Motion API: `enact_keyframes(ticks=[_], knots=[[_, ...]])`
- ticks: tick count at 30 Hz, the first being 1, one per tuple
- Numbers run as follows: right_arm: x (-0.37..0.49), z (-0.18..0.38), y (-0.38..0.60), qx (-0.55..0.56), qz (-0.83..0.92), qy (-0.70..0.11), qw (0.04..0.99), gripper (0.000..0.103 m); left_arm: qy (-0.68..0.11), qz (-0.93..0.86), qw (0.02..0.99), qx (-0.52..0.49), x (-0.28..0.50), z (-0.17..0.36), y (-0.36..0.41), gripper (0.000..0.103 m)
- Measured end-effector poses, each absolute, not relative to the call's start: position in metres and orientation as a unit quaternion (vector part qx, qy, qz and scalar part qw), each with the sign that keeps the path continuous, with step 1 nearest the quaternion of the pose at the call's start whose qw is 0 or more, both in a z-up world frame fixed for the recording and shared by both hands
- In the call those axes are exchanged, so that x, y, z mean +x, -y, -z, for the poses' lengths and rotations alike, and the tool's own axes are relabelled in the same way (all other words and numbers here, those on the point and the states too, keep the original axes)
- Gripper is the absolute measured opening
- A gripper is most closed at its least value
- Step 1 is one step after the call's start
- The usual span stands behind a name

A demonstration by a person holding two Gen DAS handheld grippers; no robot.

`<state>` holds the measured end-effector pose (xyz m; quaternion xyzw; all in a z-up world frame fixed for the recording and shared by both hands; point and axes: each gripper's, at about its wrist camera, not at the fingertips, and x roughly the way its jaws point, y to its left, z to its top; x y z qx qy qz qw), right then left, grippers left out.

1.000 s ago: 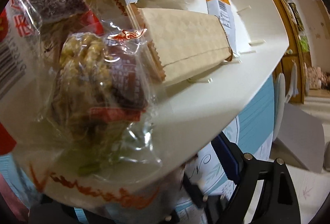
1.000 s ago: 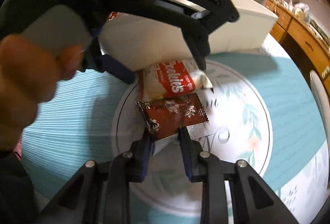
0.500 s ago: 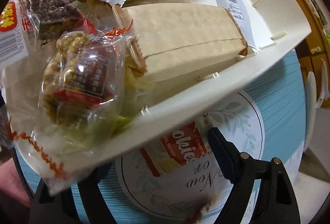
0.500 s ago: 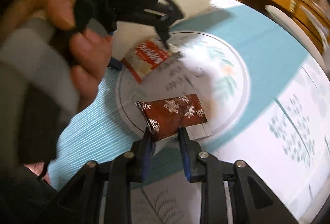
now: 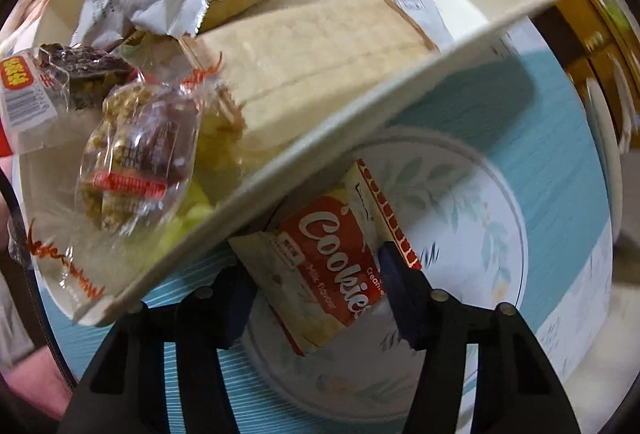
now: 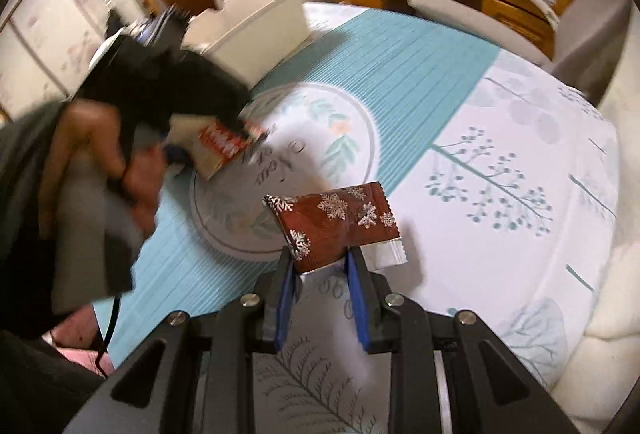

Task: Organize snacks
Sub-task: 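Grasp the red Cookies bag with the left tool while the right tool lifts the brown packet, then carry the Cookies bag and brown packet into the tray and open both tools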

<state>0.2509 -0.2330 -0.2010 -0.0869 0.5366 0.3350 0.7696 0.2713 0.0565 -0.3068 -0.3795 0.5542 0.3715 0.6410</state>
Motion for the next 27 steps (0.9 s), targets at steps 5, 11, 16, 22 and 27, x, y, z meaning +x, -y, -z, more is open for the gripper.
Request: enact_keyframes(ticks=[5, 11, 16, 22, 27], knots=[[0.250, 0.191, 0.237, -0.055, -0.304, -0.537, 0.785, 0.025, -0.599, -0.321, 0.643, -0.354, 0.257, 0.309, -0.041, 0.053], [0.246, 0.178, 0.234, -0.022, -0.252, -0.550, 0.796, 0.025, -0.656, -0.243, 0.612, -0.368, 0.232, 0.299, -0.032, 0.052], [0.239, 0.161, 0.222, 0.001, -0.226, -0.545, 0.807, 0.026, -0.666, -0.183, 0.637, -0.341, 0.213, 0.263, -0.039, 0.052], [0.226, 0.128, 0.186, 0.031, -0.220, -0.512, 0.830, 0.026, -0.636, -0.096, 0.701, -0.308, 0.183, 0.202, -0.070, 0.053], [0.212, 0.098, 0.146, 0.068, -0.218, -0.481, 0.847, 0.026, -0.579, -0.065, 0.770, -0.260, 0.177, 0.146, -0.114, 0.053]])
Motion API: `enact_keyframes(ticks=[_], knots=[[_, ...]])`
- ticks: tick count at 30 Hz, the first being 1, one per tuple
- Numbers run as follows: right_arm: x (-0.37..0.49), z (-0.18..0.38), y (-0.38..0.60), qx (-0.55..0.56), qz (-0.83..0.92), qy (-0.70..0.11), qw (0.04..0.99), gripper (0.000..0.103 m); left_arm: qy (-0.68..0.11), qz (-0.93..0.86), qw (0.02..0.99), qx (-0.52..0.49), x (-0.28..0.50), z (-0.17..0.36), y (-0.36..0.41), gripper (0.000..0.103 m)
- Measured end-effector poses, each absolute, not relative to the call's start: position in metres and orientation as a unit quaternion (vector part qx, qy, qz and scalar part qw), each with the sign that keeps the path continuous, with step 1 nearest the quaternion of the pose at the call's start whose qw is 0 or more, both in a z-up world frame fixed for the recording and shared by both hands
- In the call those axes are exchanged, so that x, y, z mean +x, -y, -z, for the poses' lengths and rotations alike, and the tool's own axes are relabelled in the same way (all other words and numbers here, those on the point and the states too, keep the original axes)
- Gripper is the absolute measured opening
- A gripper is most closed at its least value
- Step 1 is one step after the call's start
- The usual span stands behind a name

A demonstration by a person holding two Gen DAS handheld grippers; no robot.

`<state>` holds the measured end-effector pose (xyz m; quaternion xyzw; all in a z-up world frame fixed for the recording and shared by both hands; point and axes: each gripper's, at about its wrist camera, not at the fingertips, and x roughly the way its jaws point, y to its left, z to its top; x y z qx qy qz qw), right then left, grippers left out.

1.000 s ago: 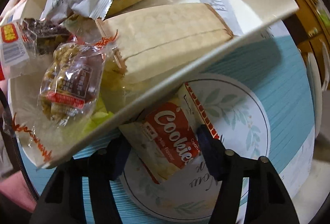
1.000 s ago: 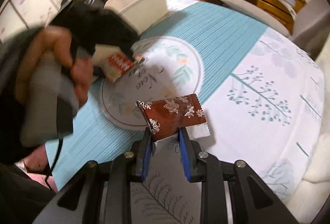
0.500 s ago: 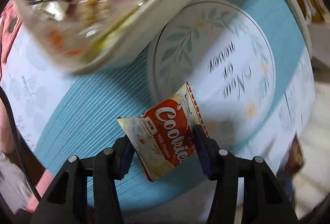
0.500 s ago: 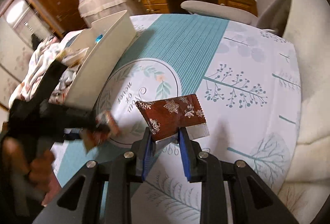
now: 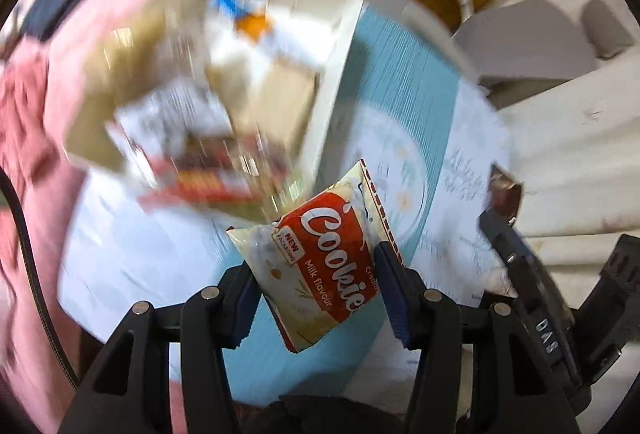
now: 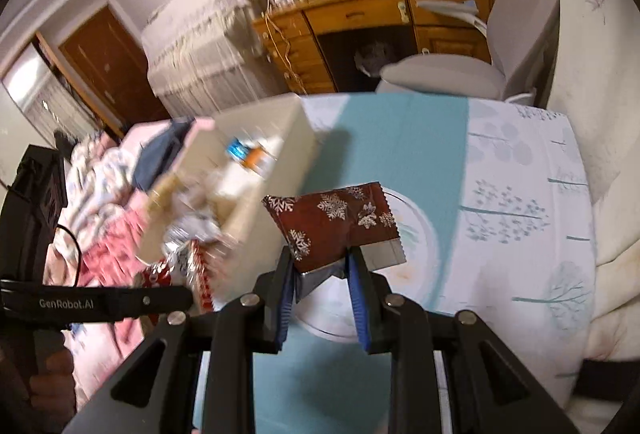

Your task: Organize snacks

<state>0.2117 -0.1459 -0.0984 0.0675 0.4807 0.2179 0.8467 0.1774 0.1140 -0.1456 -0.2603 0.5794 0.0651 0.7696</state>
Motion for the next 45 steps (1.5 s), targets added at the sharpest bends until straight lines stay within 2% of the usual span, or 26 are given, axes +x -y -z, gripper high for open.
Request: enact_keyframes(ticks=[5, 11, 13, 14, 15, 16, 17, 18, 21, 29, 33, 36, 45], knots=[[0.201, 0.077, 0.094, 0.088, -0.221, -0.452, 0.860, 0.026, -0.523, -0.040, 0.829, -0.194, 0.171, 0.098, -0.167, 0.053], [0.196, 0.075, 0.036, 0.118, -0.227, -0.431, 0.865, 0.028, -0.466, -0.017, 0.875, -0.128, 0.171, 0.070, -0.215, 0.054], [0.196, 0.081, 0.019, 0.129, -0.225, -0.432, 0.864, 0.028, -0.469, -0.010, 0.874, -0.123, 0.175, 0.072, -0.229, 0.065], [0.197, 0.085, 0.013, 0.135, -0.221, -0.437, 0.861, 0.035, -0.469, -0.008, 0.874, -0.122, 0.175, 0.074, -0.236, 0.069], [0.198, 0.090, 0.007, 0.143, -0.217, -0.446, 0.857, 0.043, -0.468, -0.002, 0.875, -0.121, 0.175, 0.075, -0.242, 0.078], [0.197, 0.094, 0.003, 0.148, -0.209, -0.451, 0.855, 0.064, -0.466, 0.002, 0.877, -0.117, 0.174, 0.074, -0.244, 0.084], [0.195, 0.097, 0.000, 0.152, -0.203, -0.452, 0.855, 0.081, -0.461, 0.005, 0.880, -0.112, 0.171, 0.073, -0.246, 0.084], [0.192, 0.098, -0.002, 0.154, -0.200, -0.449, 0.857, 0.083, -0.456, 0.005, 0.884, -0.105, 0.167, 0.072, -0.247, 0.084], [0.183, 0.098, -0.009, 0.150, -0.197, -0.448, 0.859, 0.083, -0.455, 0.004, 0.885, -0.098, 0.153, 0.071, -0.248, 0.090], [0.139, 0.104, 0.008, 0.142, -0.134, -0.474, 0.858, 0.094, -0.474, 0.022, 0.875, -0.100, 0.109, 0.082, -0.231, 0.090], [0.107, 0.114, 0.030, 0.156, -0.100, -0.514, 0.838, 0.095, -0.478, 0.026, 0.873, -0.089, 0.084, 0.082, -0.214, 0.099], [0.081, 0.118, 0.049, 0.154, -0.079, -0.538, 0.825, 0.095, -0.485, 0.027, 0.871, -0.080, 0.063, 0.081, -0.196, 0.102], [0.011, 0.082, 0.108, 0.117, -0.059, -0.550, 0.825, 0.096, -0.487, 0.022, 0.871, -0.060, -0.006, 0.057, -0.121, 0.102]])
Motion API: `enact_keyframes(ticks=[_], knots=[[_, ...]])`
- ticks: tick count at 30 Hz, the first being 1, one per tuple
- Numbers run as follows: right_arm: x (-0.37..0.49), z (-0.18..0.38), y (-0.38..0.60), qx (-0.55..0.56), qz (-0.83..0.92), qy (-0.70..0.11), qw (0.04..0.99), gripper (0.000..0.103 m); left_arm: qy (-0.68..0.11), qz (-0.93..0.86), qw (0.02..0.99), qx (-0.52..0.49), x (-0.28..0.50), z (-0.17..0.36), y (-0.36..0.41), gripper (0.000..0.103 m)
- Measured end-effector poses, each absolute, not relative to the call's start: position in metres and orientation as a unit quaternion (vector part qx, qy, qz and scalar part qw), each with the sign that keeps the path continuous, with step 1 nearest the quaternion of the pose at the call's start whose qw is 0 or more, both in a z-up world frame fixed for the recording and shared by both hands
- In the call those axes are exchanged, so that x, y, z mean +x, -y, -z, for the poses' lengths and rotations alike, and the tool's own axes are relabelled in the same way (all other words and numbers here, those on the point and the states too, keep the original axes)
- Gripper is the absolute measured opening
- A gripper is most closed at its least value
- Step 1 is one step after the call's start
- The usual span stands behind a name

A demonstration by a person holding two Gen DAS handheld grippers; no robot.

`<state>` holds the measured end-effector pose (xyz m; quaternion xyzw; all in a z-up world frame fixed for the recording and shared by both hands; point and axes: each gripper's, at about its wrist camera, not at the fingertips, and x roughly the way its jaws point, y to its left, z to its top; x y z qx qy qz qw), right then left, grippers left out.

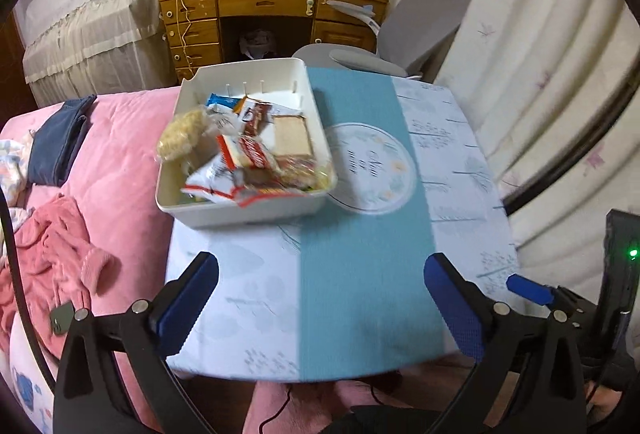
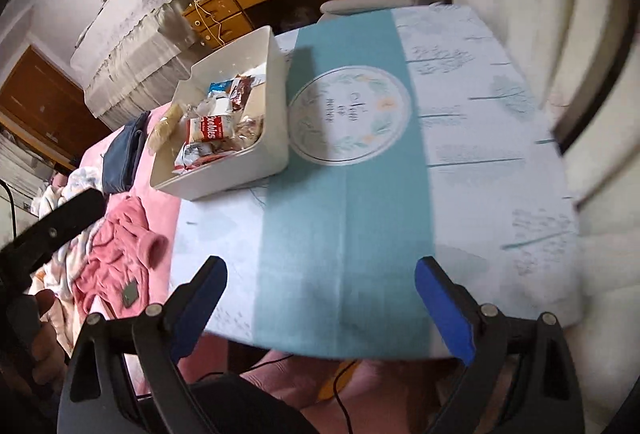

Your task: Organize snacks

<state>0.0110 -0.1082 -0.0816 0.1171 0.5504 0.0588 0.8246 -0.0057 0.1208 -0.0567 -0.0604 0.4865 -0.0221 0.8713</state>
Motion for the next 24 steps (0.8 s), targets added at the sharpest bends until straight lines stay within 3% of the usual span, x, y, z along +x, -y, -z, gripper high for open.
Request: enact_keyframes(ticks=[10, 24], knots=[[-0.050, 0.028, 0.146, 0.126, -0.069, -0.543, 0.827, 0.099, -0.460, -0.032, 0.887, -0.028, -0.053, 0.017, -0.058, 0.102], [-0.062, 0.008, 0.164, 0.105, -0.048, -0.494, 0.862, 0.099, -0.429, -0.050, 0.901, -0.031, -0.060, 0.004, -0.037, 0.102]])
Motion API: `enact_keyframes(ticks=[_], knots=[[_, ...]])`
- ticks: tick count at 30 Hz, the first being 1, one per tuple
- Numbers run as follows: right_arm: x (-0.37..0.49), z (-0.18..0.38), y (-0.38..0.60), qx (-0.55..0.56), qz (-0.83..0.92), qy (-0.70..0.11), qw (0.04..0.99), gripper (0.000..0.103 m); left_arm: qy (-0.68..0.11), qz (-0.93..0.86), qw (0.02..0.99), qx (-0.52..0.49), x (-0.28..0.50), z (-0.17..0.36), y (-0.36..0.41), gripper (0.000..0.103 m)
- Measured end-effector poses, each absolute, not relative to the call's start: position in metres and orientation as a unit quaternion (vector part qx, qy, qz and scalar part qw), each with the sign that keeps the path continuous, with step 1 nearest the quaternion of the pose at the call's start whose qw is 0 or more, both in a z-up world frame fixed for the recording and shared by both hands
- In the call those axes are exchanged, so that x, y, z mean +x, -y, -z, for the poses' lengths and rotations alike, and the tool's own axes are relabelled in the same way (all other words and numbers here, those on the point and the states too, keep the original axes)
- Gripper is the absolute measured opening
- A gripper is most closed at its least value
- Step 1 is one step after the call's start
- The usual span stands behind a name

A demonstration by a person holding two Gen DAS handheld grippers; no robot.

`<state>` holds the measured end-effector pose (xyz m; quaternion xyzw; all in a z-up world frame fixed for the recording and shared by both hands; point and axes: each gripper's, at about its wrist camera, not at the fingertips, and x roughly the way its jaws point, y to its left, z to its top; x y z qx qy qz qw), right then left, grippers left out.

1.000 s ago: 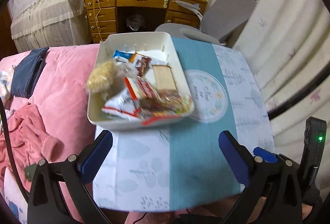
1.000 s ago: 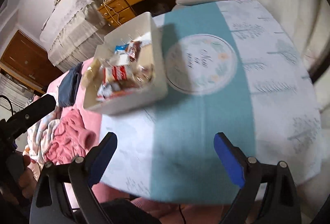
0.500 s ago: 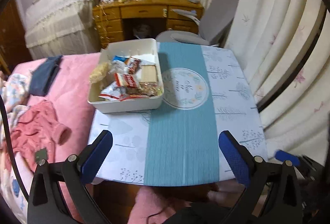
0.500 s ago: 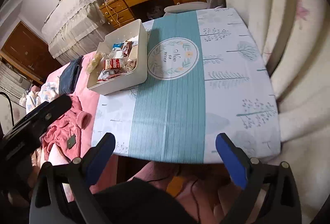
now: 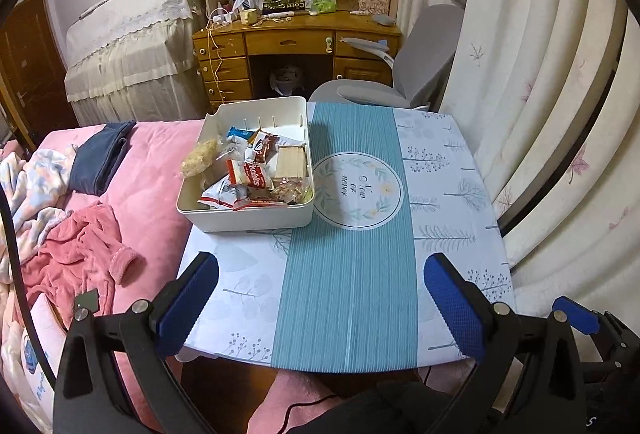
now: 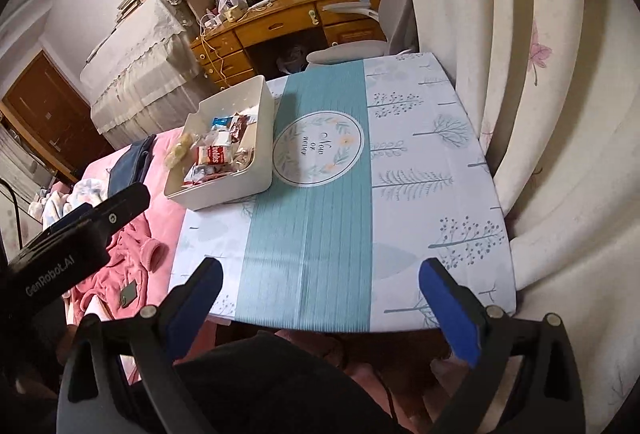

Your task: Organize snacks

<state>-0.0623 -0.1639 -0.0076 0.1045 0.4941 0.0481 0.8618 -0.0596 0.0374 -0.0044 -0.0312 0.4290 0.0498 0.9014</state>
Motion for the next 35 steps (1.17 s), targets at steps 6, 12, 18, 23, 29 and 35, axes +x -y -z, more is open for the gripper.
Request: enact_keyframes(ticks=[6, 12, 18, 23, 29, 35], knots=[[-0.052, 0.011, 0.168, 0.107, -0.052, -0.497, 0.860, 0.099, -0.427, -0.054, 0.902, -0.028, -0.058, 0.003, -0.036, 0.102], [-0.043, 0.013, 0.165, 0.103, -0.062, -0.501, 0.857, 0.100, -0.431, -0.062, 0.900, -0.027, -0.049, 0.004, -0.034, 0.102], [-0.037, 0.017, 0.165, 0.100, -0.070, -0.509, 0.852, 0.100, -0.438, -0.066, 0.896, -0.027, -0.043, 0.008, -0.033, 0.102], [-0.035, 0.022, 0.167, 0.101, -0.070, -0.518, 0.847, 0.100, -0.446, -0.062, 0.892, -0.024, -0.042, 0.013, -0.030, 0.102], [-0.036, 0.023, 0.169, 0.101, -0.067, -0.521, 0.845, 0.100, -0.452, -0.055, 0.890, -0.020, -0.041, 0.017, -0.025, 0.102], [-0.037, 0.024, 0.172, 0.103, -0.064, -0.522, 0.844, 0.100, -0.454, -0.054, 0.889, -0.020, -0.040, 0.018, -0.024, 0.102]])
